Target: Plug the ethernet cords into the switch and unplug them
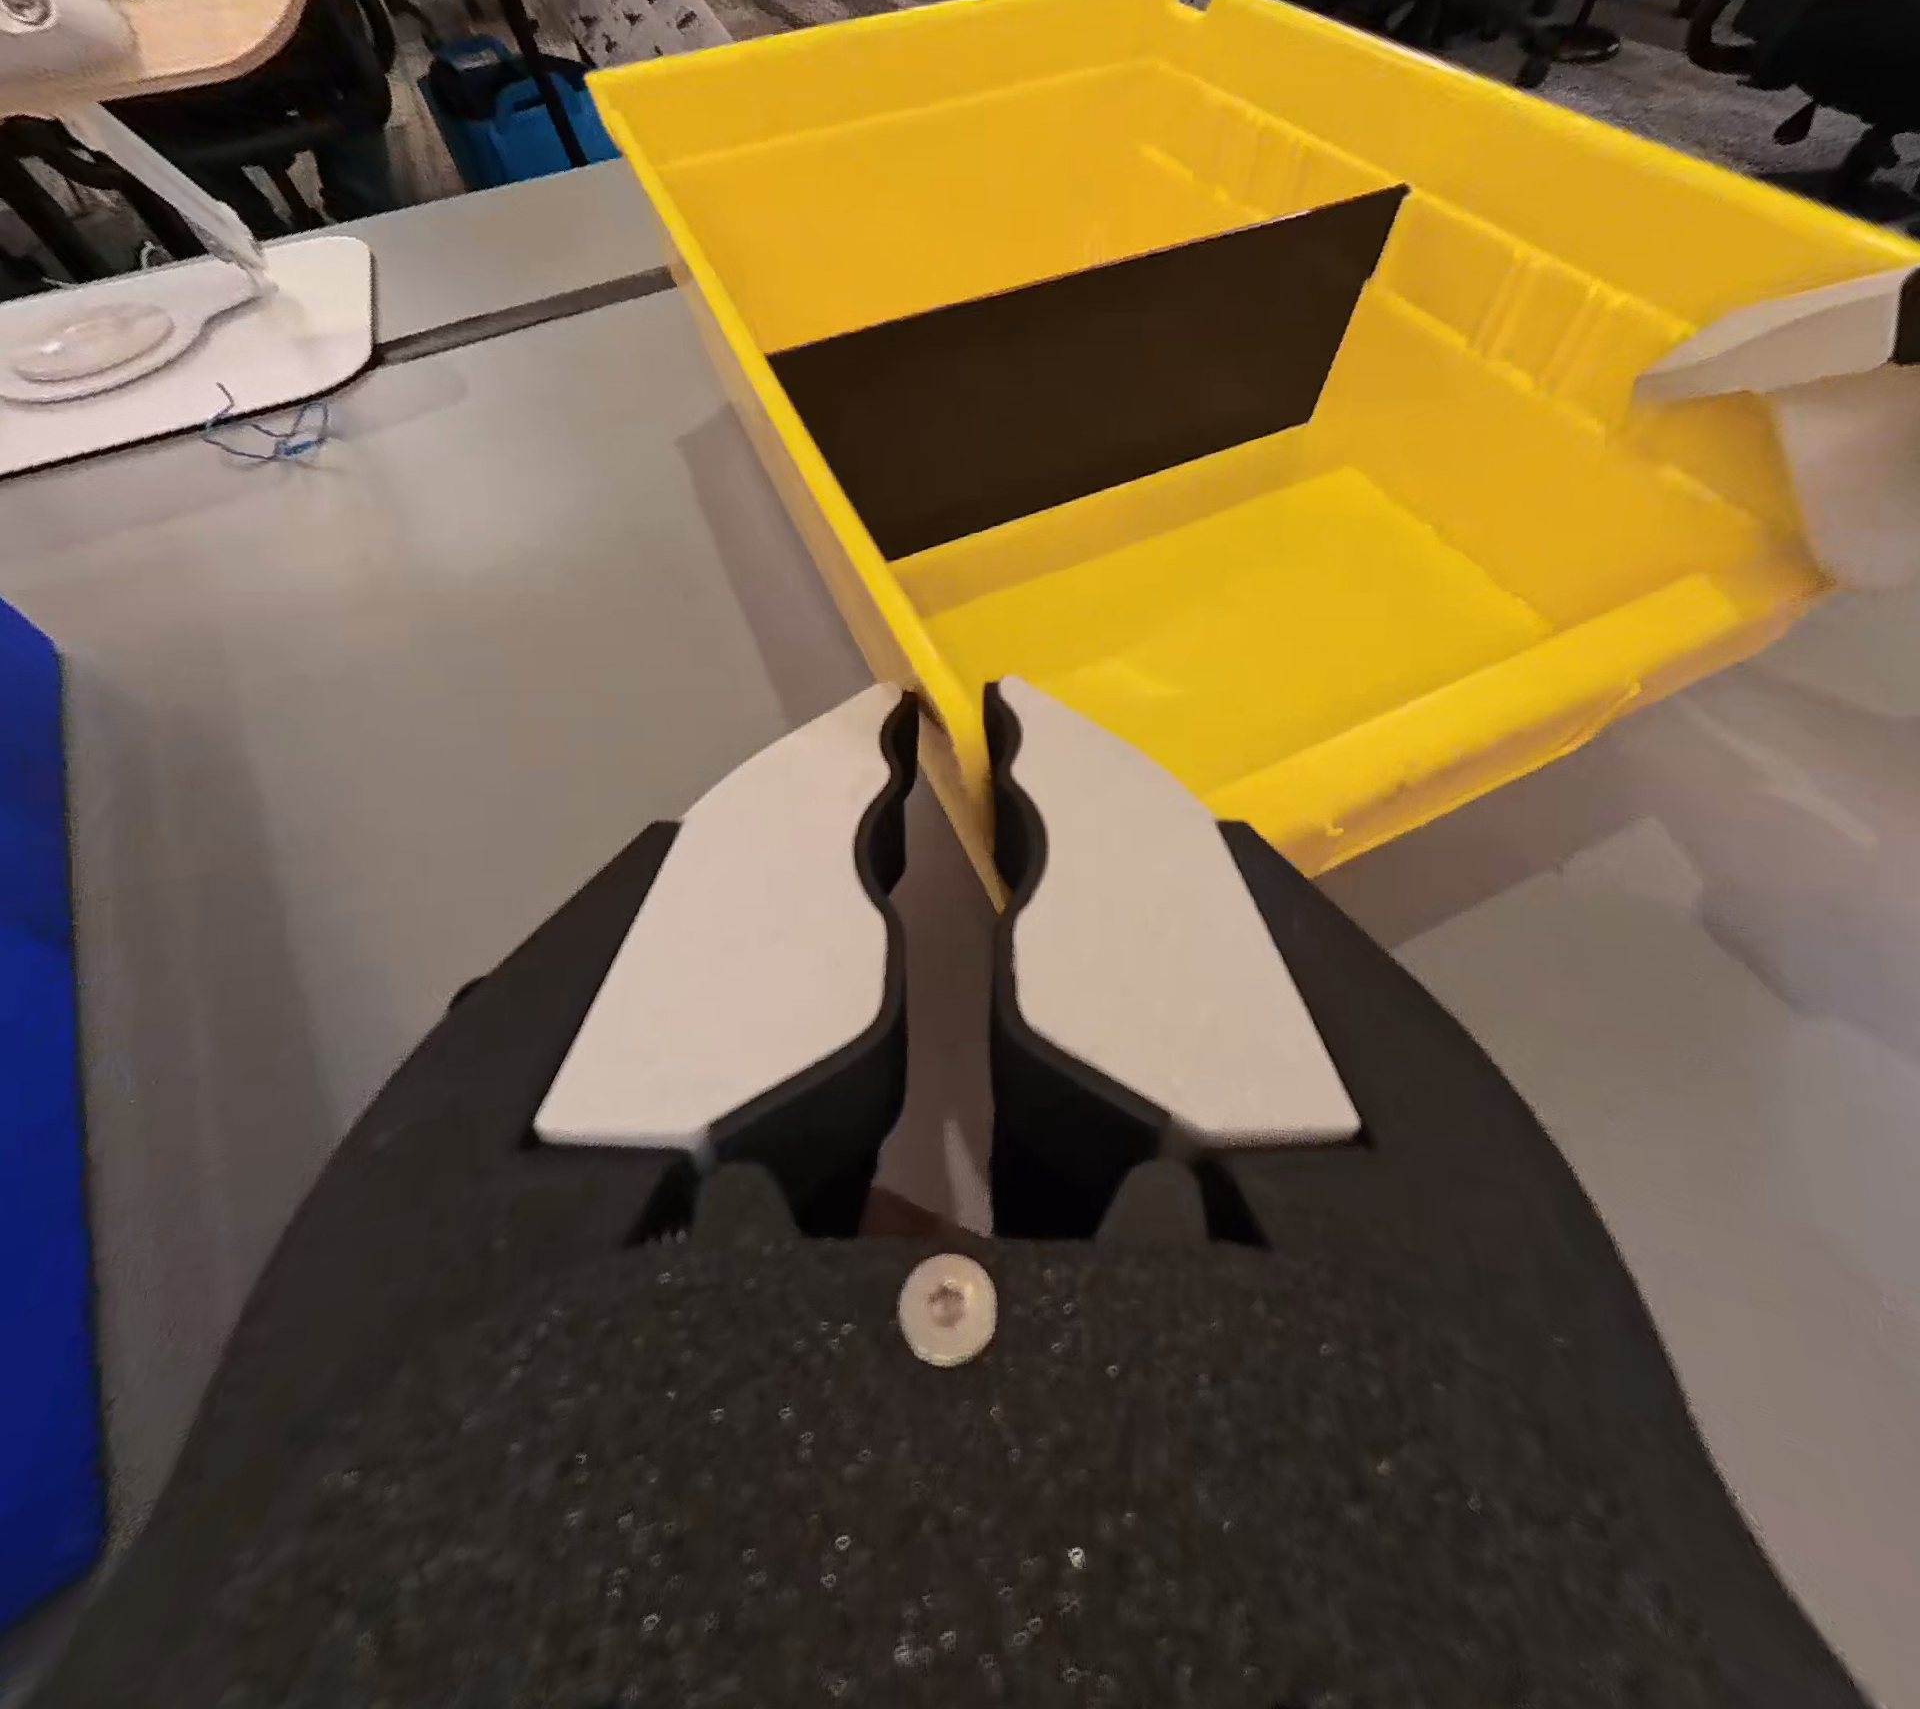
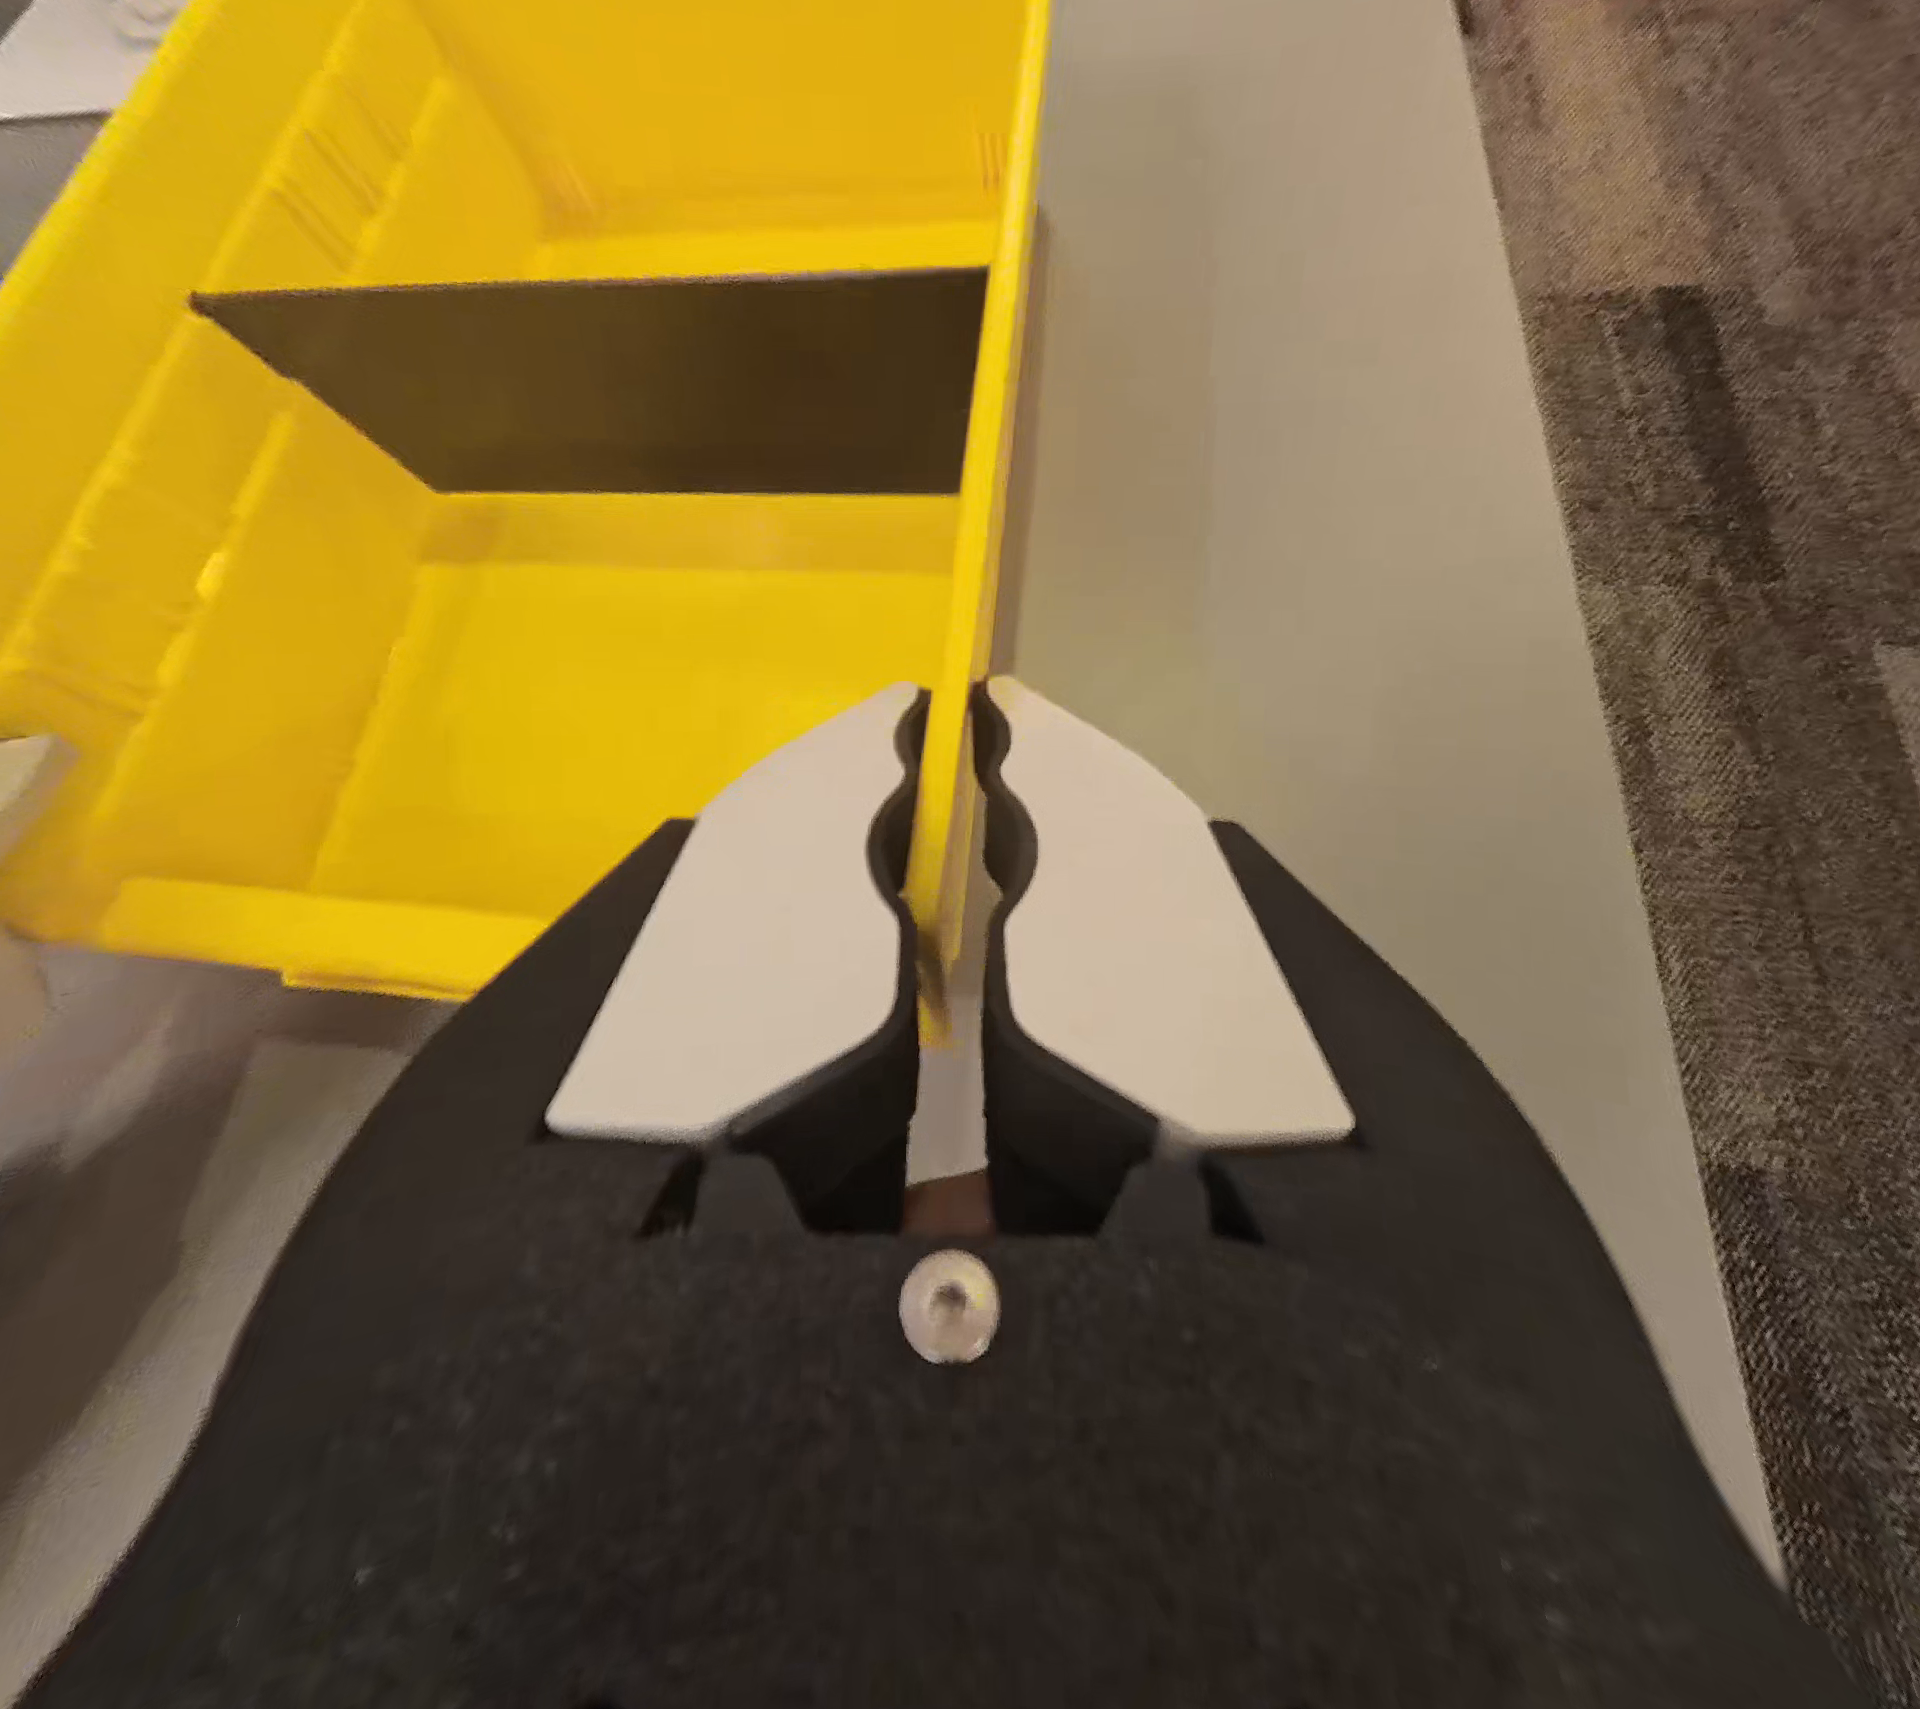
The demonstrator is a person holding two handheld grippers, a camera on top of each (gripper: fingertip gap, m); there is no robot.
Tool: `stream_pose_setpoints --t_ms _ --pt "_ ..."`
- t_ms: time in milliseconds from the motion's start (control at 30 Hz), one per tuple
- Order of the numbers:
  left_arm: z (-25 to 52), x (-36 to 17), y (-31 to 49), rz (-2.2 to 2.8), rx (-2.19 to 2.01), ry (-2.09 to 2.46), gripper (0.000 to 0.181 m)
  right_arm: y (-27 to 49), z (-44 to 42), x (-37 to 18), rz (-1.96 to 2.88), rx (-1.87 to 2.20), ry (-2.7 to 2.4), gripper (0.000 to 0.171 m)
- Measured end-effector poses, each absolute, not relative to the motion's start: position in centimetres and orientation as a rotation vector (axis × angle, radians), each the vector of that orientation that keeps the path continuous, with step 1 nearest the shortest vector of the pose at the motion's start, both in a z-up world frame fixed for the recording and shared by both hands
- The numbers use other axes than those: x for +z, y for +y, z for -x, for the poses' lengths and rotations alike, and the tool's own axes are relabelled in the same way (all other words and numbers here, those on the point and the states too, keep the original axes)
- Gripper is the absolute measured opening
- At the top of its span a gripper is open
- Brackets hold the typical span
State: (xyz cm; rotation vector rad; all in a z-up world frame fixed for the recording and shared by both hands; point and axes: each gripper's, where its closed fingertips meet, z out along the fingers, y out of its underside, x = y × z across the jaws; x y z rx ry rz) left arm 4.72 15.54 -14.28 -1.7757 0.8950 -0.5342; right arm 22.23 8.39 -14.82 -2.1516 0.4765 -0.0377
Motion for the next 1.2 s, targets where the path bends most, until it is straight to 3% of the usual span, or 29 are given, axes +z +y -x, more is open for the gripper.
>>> stream_pose_setpoints --t_ms 133,367,567,733,867,1000,1133,1200 --pt "-4.7 -13.5 14.6 1.801 -0.613 0.906 0.018 7.5 -23.1 -15.2 2.191 -0.090 0.513 0.027" --pt "-0.5 -7.1 14.0 1.718 -0.689 0.931 0.027 5.2 -23.5 -11.0 2.204 -0.290 0.460 0.027" --pt "11.3 -1.9 19.2 1.701 -0.668 0.842 0.034 7.8 -17.6 -2.4 2.017 -0.272 0.288 0.027" --pt "23.8 -3.6 24.5 1.783 -0.527 0.696 0.038 13.1 -6.7 1.2 1.918 -0.133 -0.006 0.027" --pt "30.2 -8.6 26.8 1.878 -0.483 0.611 0.052 17.5 4.1 0.3 1.879 0.150 -0.204 0.029" --pt "31.2 -12.9 27.9 1.948 -0.451 0.619 0.057 21.4 10.5 -4.8 2.007 0.248 -0.145 0.041" --pt "30.4 -14.4 28.8 1.988 -0.398 0.610 0.055 23.7 13.4 -10.5 2.075 0.088 -0.079 0.047" --pt "30.1 -14.2 29.2 1.985 -0.432 0.571 0.041 24.1 13.2 -13.2 2.131 -0.035 -0.036 0.047"
